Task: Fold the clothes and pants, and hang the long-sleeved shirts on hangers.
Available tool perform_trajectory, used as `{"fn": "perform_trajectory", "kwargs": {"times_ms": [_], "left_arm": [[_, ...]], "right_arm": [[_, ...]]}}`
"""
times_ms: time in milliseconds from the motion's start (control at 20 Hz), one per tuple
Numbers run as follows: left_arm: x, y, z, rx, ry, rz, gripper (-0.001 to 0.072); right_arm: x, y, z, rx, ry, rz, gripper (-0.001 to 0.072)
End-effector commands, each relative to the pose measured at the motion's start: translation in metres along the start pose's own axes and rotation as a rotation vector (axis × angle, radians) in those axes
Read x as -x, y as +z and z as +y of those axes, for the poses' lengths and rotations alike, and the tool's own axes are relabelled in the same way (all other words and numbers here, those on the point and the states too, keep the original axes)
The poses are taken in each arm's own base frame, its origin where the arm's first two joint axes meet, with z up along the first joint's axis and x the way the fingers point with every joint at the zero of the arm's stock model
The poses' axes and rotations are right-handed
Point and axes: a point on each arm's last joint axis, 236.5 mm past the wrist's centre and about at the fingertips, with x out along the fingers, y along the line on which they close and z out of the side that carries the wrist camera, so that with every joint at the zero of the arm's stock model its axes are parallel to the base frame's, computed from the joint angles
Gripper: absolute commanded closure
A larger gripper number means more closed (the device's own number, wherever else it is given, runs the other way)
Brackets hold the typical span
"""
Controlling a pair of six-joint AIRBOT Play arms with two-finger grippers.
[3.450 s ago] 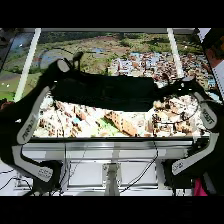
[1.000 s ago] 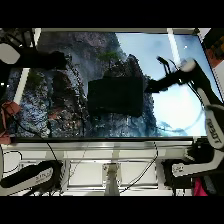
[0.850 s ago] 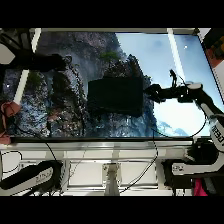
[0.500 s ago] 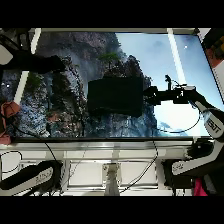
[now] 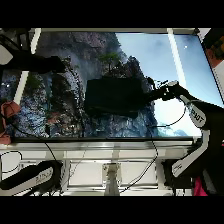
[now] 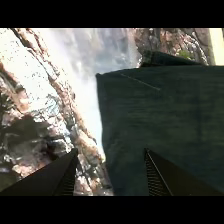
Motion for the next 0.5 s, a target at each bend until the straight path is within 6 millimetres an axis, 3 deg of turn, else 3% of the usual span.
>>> {"fn": "perform_trajectory", "kwargs": {"times_ms": [0,100,200,250,300,350,450], "left_arm": [[0.001,0.006,0.024,-0.042,0.101,-0.023,0.024],[0.007,0.006,0.054,-0.098,0.229,-0.014,0.024],[0.012,0.003,0.073,-0.133,0.313,0.008,0.024],[0.015,0.001,0.081,-0.146,0.348,0.023,0.0313],[0.019,0.0,0.089,-0.161,0.386,0.031,0.059],[0.022,0.0,0.096,-0.177,0.417,0.037,0.0691],[0.027,0.001,0.107,-0.198,0.469,0.041,0.0692]], "right_arm": [[0.009,0.007,-0.001,-0.044,-0.016,-0.003,0.0653],[0.037,0.016,-0.005,-0.053,-0.021,-0.059,0.0654],[0.08,0.018,-0.028,-0.07,-0.081,-0.117,0.0654],[0.107,0.016,-0.046,-0.101,-0.127,-0.155,0.0654],[0.134,0.01,-0.064,-0.121,-0.173,-0.182,0.0654],[0.164,-0.001,-0.082,-0.156,-0.207,-0.212,0.0654],[0.219,-0.032,-0.116,-0.252,-0.246,-0.281,0.0654]]}}
